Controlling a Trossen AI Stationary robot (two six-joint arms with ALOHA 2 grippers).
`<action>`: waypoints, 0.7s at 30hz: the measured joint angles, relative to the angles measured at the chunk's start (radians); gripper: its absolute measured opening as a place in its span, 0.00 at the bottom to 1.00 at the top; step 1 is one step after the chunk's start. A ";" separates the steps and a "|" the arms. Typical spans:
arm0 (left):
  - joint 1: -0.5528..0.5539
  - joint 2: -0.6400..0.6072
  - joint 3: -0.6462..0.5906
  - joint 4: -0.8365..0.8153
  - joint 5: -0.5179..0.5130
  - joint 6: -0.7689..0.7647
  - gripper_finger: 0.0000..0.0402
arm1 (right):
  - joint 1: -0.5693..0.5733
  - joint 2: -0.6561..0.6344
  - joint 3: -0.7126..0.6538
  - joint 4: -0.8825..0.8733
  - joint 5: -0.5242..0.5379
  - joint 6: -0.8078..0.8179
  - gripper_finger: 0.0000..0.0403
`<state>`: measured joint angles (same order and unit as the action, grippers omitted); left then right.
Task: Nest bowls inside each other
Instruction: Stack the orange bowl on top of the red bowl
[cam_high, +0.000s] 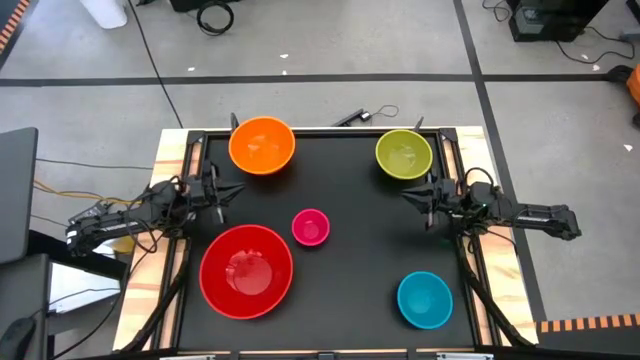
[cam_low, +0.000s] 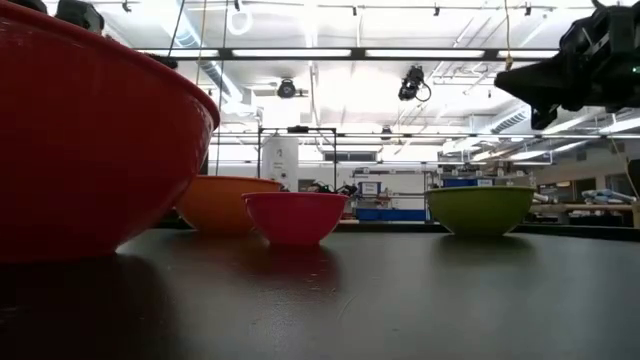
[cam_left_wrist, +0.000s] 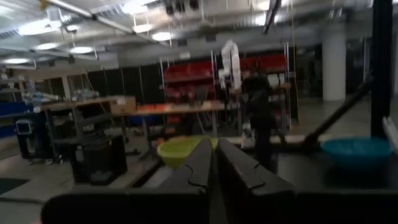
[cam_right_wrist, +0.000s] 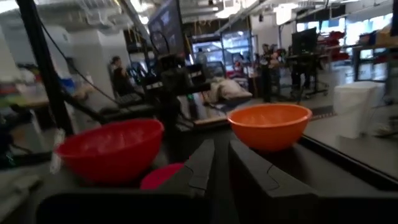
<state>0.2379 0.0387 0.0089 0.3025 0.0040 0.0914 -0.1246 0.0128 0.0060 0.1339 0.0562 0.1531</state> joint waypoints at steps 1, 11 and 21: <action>0.000 0.000 0.000 0.021 0.000 -0.014 0.07 | 0.000 0.000 0.000 0.013 0.003 0.003 0.13; 0.000 0.006 0.000 0.088 0.002 -0.119 0.07 | -0.050 0.063 0.000 0.074 0.368 0.277 0.13; 0.003 0.192 0.000 0.136 -0.098 -0.098 0.07 | -0.171 0.532 0.092 0.170 0.196 0.303 0.14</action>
<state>0.2408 0.2311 0.0086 0.4380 -0.0938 -0.0068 -0.2957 0.5446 0.0977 0.3041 0.2518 0.4562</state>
